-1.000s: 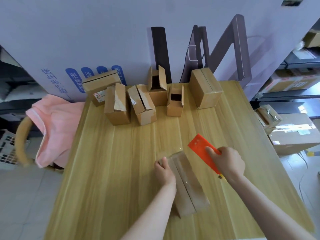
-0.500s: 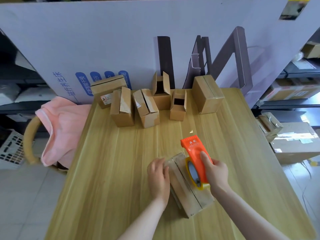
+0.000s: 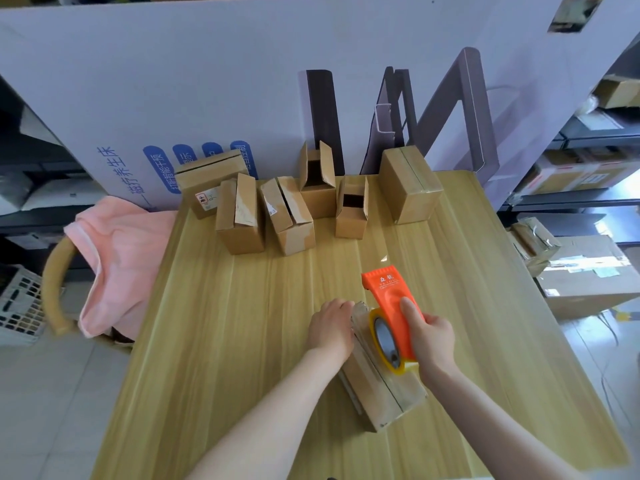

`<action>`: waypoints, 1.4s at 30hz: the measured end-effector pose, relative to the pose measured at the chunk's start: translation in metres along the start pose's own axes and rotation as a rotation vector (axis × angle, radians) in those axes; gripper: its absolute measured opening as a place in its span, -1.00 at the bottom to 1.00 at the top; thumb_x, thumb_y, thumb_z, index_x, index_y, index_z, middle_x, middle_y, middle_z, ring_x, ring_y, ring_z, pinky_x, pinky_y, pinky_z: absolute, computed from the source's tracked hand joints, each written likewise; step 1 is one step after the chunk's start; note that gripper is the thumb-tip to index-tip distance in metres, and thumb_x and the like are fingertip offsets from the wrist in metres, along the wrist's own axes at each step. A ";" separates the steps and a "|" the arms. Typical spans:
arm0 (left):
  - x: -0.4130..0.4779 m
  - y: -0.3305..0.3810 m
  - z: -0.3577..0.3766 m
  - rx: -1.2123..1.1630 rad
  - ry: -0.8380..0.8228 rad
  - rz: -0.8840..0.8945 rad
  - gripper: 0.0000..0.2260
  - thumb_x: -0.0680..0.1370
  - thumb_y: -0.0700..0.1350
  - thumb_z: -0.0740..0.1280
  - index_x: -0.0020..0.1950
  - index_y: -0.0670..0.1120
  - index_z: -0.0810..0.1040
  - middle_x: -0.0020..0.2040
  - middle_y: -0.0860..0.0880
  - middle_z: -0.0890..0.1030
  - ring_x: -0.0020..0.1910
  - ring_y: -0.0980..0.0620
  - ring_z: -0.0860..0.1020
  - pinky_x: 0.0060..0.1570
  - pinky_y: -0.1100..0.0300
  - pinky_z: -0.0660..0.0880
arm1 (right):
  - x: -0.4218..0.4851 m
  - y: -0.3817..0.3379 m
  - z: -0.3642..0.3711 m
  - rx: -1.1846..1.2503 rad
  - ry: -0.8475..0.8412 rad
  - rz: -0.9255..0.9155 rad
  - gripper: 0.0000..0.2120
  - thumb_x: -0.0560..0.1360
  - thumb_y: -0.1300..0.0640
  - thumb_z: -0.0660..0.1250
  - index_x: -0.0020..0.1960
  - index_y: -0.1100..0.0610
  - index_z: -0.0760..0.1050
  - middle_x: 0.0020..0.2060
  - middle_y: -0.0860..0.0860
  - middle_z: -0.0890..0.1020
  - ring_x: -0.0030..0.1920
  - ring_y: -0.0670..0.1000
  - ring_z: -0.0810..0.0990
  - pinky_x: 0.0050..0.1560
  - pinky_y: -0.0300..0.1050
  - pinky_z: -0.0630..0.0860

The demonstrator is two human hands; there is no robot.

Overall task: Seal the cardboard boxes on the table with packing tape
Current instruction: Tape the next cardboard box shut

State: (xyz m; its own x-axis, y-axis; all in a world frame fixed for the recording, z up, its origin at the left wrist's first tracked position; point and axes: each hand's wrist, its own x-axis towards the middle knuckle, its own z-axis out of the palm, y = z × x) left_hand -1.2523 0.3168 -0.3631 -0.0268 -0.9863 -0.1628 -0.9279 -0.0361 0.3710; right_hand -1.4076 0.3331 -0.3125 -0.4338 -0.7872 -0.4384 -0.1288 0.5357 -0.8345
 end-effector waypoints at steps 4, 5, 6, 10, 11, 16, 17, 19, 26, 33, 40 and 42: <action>0.019 0.006 -0.013 0.026 -0.220 -0.040 -0.70 0.46 -0.22 0.26 0.14 0.05 0.51 0.17 -0.01 0.49 0.19 -0.10 0.46 0.03 0.02 0.44 | 0.002 -0.001 -0.002 0.028 0.005 0.013 -0.48 0.46 -0.14 0.39 -0.21 0.38 0.58 -0.45 0.10 0.54 -0.47 0.02 0.48 -0.45 -0.16 0.38; 0.022 0.006 -0.015 0.021 -0.278 -0.045 -0.71 0.46 -0.20 0.23 0.12 0.06 0.50 0.18 -0.01 0.47 0.20 -0.11 0.44 0.04 0.00 0.44 | 0.002 -0.001 -0.003 0.028 0.003 0.016 -0.50 0.46 -0.14 0.39 -0.22 0.35 0.58 -0.45 0.10 0.54 -0.47 0.02 0.48 -0.45 -0.16 0.38; 0.025 0.007 -0.017 0.024 -0.326 -0.045 -0.74 0.45 -0.18 0.21 0.09 0.06 0.49 0.18 -0.01 0.46 0.20 -0.12 0.44 0.05 -0.02 0.44 | 0.002 -0.002 -0.003 0.027 0.002 0.019 -0.53 0.46 -0.14 0.39 -0.24 0.31 0.57 -0.45 0.09 0.54 -0.47 0.01 0.48 -0.46 -0.17 0.38; 0.037 0.009 -0.024 0.101 -0.472 -0.007 -0.69 0.46 -0.20 0.26 0.15 0.08 0.42 0.17 -0.01 0.42 0.20 -0.11 0.43 0.05 -0.01 0.47 | 0.002 -0.003 -0.003 0.028 -0.005 0.027 -0.57 0.46 -0.15 0.39 -0.29 0.22 0.56 -0.47 0.06 0.57 -0.49 -0.02 0.52 -0.50 -0.21 0.41; 0.041 0.010 -0.025 0.125 -0.512 0.007 -0.66 0.46 -0.21 0.26 0.19 0.09 0.40 0.18 -0.02 0.41 0.19 -0.11 0.43 0.03 0.00 0.47 | 0.002 -0.003 -0.004 0.031 -0.007 0.027 -0.57 0.46 -0.16 0.39 -0.29 0.22 0.56 -0.46 0.07 0.58 -0.49 -0.01 0.53 -0.49 -0.20 0.42; 0.053 0.015 -0.033 0.246 -0.632 0.088 -0.66 0.47 -0.22 0.23 0.21 0.03 0.33 0.19 -0.06 0.40 0.00 -0.10 0.46 -0.13 0.07 0.48 | 0.002 -0.003 -0.004 0.058 0.001 0.041 -0.58 0.46 -0.16 0.39 -0.30 0.19 0.56 -0.44 0.07 0.60 -0.46 0.01 0.55 -0.45 -0.17 0.45; 0.054 0.017 -0.034 0.273 -0.644 0.102 -0.65 0.48 -0.21 0.23 0.23 0.03 0.33 0.19 -0.06 0.40 -0.01 -0.10 0.45 -0.14 0.07 0.47 | 0.002 -0.003 -0.004 0.057 0.003 0.044 -0.58 0.46 -0.16 0.39 -0.30 0.19 0.56 -0.45 0.07 0.61 -0.46 0.01 0.56 -0.45 -0.17 0.45; 0.053 0.021 -0.035 0.363 -0.663 0.160 -0.61 0.50 -0.18 0.21 0.32 0.05 0.30 0.24 -0.04 0.39 0.07 -0.10 0.46 -0.09 0.04 0.47 | 0.002 -0.002 -0.004 0.056 0.003 0.047 -0.58 0.46 -0.17 0.39 -0.29 0.20 0.56 -0.44 0.08 0.62 -0.46 0.01 0.57 -0.45 -0.17 0.46; 0.040 0.014 -0.032 0.262 -0.455 0.030 -0.31 0.48 -0.14 0.37 0.51 0.10 0.11 0.39 -0.04 0.36 0.30 -0.11 0.44 0.10 0.02 0.46 | 0.002 0.000 -0.005 0.057 -0.002 0.048 -0.49 0.45 -0.19 0.38 -0.22 0.31 0.59 -0.42 0.12 0.60 -0.45 0.03 0.54 -0.41 -0.13 0.45; -0.015 -0.029 -0.011 -0.196 -0.027 -0.345 -0.69 0.44 0.31 0.32 -0.12 0.10 0.60 -0.26 0.14 0.59 -0.30 0.11 0.54 -0.44 0.26 0.34 | 0.001 -0.001 -0.006 0.058 -0.012 0.050 -0.50 0.46 -0.18 0.38 -0.22 0.31 0.59 -0.42 0.13 0.59 -0.44 0.04 0.53 -0.40 -0.13 0.43; -0.042 -0.043 0.015 -0.710 0.171 -0.464 -0.70 0.54 0.08 0.35 0.13 -0.08 0.65 0.02 0.03 0.69 -0.04 0.12 0.62 -0.07 0.32 0.49 | 0.002 0.001 -0.006 0.051 -0.006 0.046 -0.46 0.46 -0.17 0.38 -0.16 0.37 0.59 -0.43 0.11 0.57 -0.43 0.05 0.52 -0.41 -0.13 0.42; -0.044 -0.036 0.018 -0.734 0.245 -0.503 -0.76 0.54 0.06 0.36 0.03 -0.07 0.69 -0.14 0.09 0.68 -0.17 0.17 0.60 -0.20 0.41 0.44 | 0.000 0.000 -0.003 0.039 -0.010 0.032 -0.47 0.45 -0.16 0.39 -0.17 0.38 0.59 -0.44 0.11 0.56 -0.45 0.03 0.51 -0.43 -0.15 0.41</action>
State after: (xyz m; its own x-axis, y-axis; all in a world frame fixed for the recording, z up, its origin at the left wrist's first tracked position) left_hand -1.2239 0.3646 -0.3858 0.4730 -0.8304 -0.2946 -0.3380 -0.4798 0.8097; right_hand -1.4103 0.3339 -0.3119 -0.4280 -0.7732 -0.4679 -0.0800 0.5482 -0.8325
